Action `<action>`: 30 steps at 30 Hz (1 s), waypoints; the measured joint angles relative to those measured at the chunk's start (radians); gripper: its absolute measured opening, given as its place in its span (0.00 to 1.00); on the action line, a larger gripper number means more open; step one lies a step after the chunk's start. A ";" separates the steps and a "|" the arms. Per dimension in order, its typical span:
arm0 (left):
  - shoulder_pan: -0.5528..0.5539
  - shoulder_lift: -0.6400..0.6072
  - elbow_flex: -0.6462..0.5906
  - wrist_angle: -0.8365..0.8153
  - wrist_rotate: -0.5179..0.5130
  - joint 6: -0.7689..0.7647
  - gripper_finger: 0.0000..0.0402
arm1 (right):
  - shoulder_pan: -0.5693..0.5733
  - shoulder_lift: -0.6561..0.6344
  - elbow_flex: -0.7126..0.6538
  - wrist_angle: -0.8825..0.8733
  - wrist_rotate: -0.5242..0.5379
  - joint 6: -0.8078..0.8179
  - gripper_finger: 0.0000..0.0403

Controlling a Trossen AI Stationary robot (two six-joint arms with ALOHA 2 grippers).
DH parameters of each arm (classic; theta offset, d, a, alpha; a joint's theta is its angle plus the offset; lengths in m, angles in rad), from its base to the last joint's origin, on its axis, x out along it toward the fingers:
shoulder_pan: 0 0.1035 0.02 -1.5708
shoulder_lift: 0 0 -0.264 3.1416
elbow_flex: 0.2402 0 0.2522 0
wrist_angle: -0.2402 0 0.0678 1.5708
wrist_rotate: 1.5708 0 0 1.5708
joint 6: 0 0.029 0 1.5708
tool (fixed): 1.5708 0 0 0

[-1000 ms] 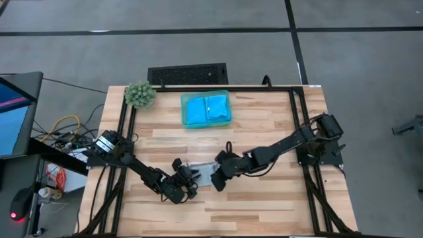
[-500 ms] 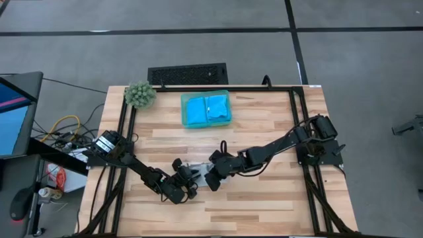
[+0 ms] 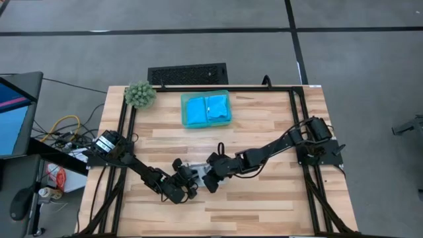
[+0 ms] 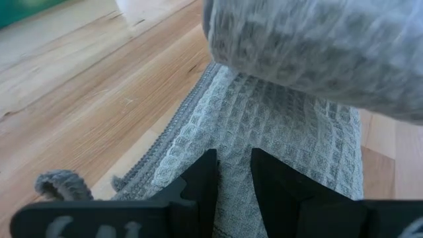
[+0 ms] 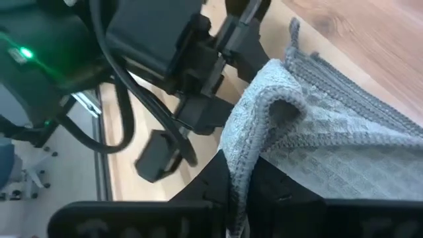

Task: Fold microfiber towels
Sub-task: Fold the gray microfiber towel

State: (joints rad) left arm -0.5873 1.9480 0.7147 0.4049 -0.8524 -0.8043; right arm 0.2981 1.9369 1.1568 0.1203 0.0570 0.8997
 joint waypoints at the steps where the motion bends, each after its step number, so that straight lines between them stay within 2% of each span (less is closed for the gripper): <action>1: 0.000 0.000 0.000 0.000 0.000 0.000 0.22 | 0.000 0.000 -0.001 -0.001 0.000 -0.006 0.14; 8: 0.000 0.000 0.000 0.003 -0.001 0.000 0.22 | -0.004 0.000 -0.001 0.015 0.008 -0.010 0.22; 21: 0.000 0.000 0.000 0.007 0.007 0.000 0.22 | -0.037 -0.005 -0.001 0.040 0.001 -0.033 0.52; 27: -0.003 -0.020 0.001 0.011 0.037 0.006 0.22 | -0.006 -0.070 0.000 -0.074 -0.023 -0.045 0.55; 30: -0.003 -0.033 0.001 0.014 0.042 0.024 0.22 | 0.045 -0.076 -0.002 -0.180 0.059 -0.042 0.55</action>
State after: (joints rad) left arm -0.5907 1.9147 0.7156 0.4186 -0.8108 -0.7801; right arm 0.3427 1.8614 1.1553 -0.0599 0.1159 0.8577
